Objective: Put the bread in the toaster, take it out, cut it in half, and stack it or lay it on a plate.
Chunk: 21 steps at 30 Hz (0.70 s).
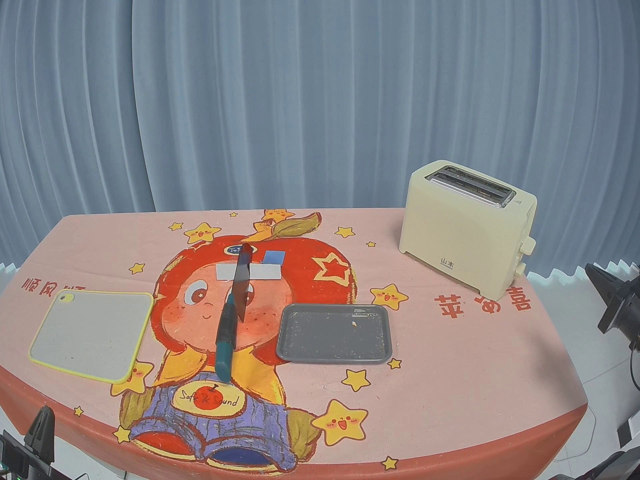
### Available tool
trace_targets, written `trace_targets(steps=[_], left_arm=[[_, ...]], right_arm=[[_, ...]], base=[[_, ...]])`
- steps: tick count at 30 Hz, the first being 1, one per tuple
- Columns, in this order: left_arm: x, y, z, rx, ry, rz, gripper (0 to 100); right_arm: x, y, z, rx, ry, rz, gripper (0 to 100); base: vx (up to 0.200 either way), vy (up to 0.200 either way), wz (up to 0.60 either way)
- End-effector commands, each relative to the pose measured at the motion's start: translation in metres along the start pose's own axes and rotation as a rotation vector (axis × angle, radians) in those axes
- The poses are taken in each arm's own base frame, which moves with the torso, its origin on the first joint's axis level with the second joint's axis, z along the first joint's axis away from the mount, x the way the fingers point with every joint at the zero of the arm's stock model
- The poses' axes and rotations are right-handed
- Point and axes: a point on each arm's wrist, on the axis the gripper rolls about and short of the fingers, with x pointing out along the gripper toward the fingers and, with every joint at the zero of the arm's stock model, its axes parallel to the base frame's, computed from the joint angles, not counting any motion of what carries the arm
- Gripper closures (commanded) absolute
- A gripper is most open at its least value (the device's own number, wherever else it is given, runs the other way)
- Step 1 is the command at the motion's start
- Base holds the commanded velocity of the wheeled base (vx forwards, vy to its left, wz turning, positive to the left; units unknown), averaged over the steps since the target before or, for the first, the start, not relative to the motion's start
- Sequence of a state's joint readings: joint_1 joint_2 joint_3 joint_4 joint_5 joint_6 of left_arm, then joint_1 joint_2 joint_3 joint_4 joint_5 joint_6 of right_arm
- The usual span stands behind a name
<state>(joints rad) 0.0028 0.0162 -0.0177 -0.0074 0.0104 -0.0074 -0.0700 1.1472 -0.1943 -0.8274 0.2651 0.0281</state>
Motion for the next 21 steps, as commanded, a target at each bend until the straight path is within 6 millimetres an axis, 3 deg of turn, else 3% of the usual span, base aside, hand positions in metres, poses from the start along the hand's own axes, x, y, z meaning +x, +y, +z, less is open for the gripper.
trace_targets(steps=[1,3,4,21], left_arm=[[0.0,0.0,-0.005,0.0,0.001,0.001,100],[0.0,0.0,-0.005,0.0,0.001,0.001,100],[0.0,0.0,-0.005,0.0,0.001,0.001,100],[0.0,0.0,-0.005,-0.002,0.003,0.002,100]], right_arm=[[-0.001,0.001,0.001,-0.002,-0.005,0.004,100],[-0.001,0.002,0.001,-0.003,-0.01,0.011,100],[0.001,0.006,0.011,0.012,-0.05,0.042,100],[-0.002,0.011,0.0,0.015,-0.008,0.075,100]], base=[[0.0,0.0,0.0],[0.0,0.0,0.0],[0.0,0.0,0.0],[0.0,0.0,0.0]])
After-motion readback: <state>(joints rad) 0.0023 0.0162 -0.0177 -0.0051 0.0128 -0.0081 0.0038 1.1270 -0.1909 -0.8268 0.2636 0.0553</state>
